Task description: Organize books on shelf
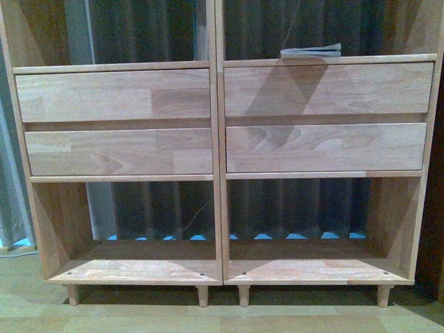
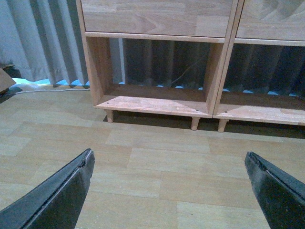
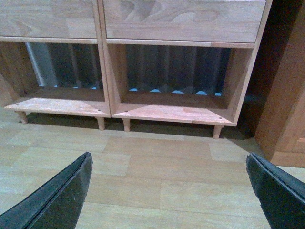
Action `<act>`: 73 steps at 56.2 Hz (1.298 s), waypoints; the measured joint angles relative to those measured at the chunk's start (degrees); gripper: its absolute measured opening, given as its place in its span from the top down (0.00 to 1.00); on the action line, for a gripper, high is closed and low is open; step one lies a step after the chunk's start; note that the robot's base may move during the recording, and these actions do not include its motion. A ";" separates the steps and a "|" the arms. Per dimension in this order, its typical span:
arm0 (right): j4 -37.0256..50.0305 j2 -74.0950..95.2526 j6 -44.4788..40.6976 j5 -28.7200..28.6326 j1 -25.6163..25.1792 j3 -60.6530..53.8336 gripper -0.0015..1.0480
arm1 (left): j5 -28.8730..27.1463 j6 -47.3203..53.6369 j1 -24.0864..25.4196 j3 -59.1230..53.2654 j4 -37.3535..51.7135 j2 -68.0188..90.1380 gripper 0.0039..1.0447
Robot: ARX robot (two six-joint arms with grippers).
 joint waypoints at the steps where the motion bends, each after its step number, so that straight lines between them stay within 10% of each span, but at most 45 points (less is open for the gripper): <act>1: 0.00 0.00 0.00 0.00 0.00 0.00 0.07 | 0.00 0.00 0.00 0.00 0.00 0.00 0.07; 73: 0.00 0.00 0.00 0.00 0.00 0.00 0.07 | 0.02 0.00 0.00 0.00 0.00 -0.04 0.07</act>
